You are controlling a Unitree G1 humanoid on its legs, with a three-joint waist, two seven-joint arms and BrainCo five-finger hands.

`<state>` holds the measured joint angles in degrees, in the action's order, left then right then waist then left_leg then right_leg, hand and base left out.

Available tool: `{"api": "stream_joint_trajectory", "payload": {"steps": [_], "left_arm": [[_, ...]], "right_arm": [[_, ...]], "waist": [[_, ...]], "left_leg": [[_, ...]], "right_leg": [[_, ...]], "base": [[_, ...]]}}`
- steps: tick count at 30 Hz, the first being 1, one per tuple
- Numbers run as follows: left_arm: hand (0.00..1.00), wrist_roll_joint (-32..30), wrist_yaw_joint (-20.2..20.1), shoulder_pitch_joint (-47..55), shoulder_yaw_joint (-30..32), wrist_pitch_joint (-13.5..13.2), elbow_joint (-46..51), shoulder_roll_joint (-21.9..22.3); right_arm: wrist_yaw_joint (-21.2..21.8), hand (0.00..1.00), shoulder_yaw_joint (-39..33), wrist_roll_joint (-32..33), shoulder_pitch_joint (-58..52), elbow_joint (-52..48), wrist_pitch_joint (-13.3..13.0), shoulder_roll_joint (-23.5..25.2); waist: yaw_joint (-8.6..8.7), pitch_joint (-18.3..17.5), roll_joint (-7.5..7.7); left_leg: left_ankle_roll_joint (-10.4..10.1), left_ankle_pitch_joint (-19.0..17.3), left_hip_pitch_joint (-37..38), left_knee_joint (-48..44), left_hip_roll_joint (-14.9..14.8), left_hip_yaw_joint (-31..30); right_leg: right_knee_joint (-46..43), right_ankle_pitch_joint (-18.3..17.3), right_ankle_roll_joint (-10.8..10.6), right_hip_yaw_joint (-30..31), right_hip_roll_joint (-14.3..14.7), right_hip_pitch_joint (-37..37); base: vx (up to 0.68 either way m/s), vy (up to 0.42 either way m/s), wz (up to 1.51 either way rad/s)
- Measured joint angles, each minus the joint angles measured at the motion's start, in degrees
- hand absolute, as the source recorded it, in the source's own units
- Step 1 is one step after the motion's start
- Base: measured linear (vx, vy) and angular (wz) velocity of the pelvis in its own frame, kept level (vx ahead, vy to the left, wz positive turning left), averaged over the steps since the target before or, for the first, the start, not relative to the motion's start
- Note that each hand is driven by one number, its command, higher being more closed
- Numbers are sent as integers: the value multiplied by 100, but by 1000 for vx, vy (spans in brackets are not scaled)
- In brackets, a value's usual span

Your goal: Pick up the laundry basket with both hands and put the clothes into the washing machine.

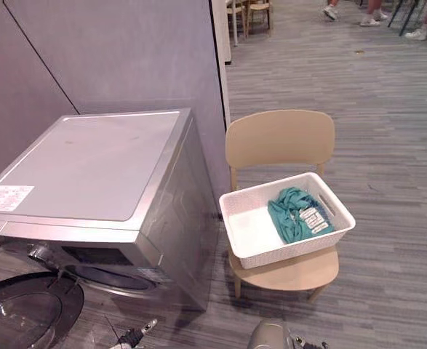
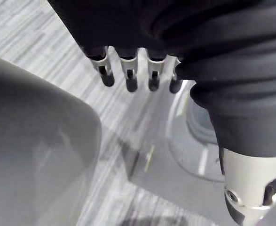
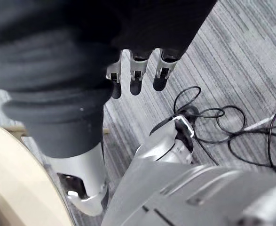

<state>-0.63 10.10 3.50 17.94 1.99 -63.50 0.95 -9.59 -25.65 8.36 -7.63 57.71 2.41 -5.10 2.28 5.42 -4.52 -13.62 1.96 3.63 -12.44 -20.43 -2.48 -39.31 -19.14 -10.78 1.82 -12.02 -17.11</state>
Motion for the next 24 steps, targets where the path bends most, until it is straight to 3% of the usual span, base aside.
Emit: {"api": "stream_joint_trajectory", "payload": {"steps": [1,2,3,4,5,7,8,9,12,14,15,18,21,24], "left_arm": [[0,12,34,-5,35,6,10,-54],[0,134,109,-23,39,8,60,-128],[0,204,131,-45,39,6,74,-142],[0,280,133,-59,47,-12,146,-171],[0,274,136,-22,22,-5,201,-163],[0,270,137,34,16,-5,228,-146],[0,266,127,49,-5,-1,224,-141],[0,265,113,54,-15,1,221,-142],[0,243,98,37,0,5,215,-128],[0,162,0,-4,21,25,155,-98],[0,94,-11,-23,26,37,84,-72],[0,-19,-12,-19,16,48,41,-47],[0,-62,-10,-84,-44,66,51,-53],[0,-122,-4,-124,-220,71,131,-61]], "right_arm": [[-3,0,46,1,67,64,10,22],[-13,0,108,2,154,162,-5,39],[-18,0,113,2,145,172,-7,43],[-32,0,96,1,142,178,-24,62],[-43,0,82,4,82,203,-45,-31],[-39,0,86,5,97,215,-112,-101],[-37,0,87,5,98,216,-136,-96],[-26,0,87,4,96,217,-138,-48],[-17,0,70,6,73,222,-137,16],[-8,0,71,17,45,222,-136,46],[-9,0,71,32,39,215,-135,60],[-18,0,83,149,-31,130,-140,120],[-31,0,223,354,-155,-652,-175,277],[-103,0,550,354,-386,-2552,-193,282]], "waist": [[5,-19,43],[59,-23,121],[80,-6,180],[27,40,288],[-8,46,306],[-9,48,303],[-9,55,303],[-22,60,331],[-74,84,295],[-77,100,221],[-47,83,112],[-56,19,24],[-14,10,26],[-7,53,100]], "left_leg": [[208,402,-195,-82,-98,-66],[1068,1061,-698,-398,-314,135],[1381,1196,-877,-561,-382,375],[1368,736,-1033,-957,-305,778],[966,49,-968,-1206,-1,895],[741,-608,-863,-1322,567,810],[661,-1057,-720,-1210,953,797],[711,-1264,-543,-885,1184,827],[725,-1337,-182,-286,1341,865],[801,-1343,-114,-229,1357,934],[811,-1346,-70,-179,1359,991],[852,-1307,46,82,1365,1214],[894,-1197,78,287,1426,1278],[916,-1124,94,405,1471,1359]], "right_leg": [[70,-152,224,-39,165,-6],[402,-58,446,-251,332,92],[562,28,584,-366,373,171],[861,213,800,-480,441,309],[1210,371,898,-472,596,509],[1607,574,978,-433,783,697],[1832,653,965,-405,912,816],[1939,747,982,-354,1022,844],[1959,919,897,-109,1136,825],[2065,1246,881,96,1197,823],[2164,1420,895,157,1243,869],[2628,1690,841,314,1289,1001],[2998,1904,842,362,1260,1024],[3054,1959,828,447,1244,968]], "base": [[-69,-479,25],[-53,-401,31],[-78,-412,40],[-52,-272,15],[-50,-300,-4],[2,-114,-30],[36,-102,-37],[48,-93,-31],[51,-23,-43],[62,73,-40],[54,85,-26],[61,81,-34],[66,69,-16],[22,31,-15]]}}
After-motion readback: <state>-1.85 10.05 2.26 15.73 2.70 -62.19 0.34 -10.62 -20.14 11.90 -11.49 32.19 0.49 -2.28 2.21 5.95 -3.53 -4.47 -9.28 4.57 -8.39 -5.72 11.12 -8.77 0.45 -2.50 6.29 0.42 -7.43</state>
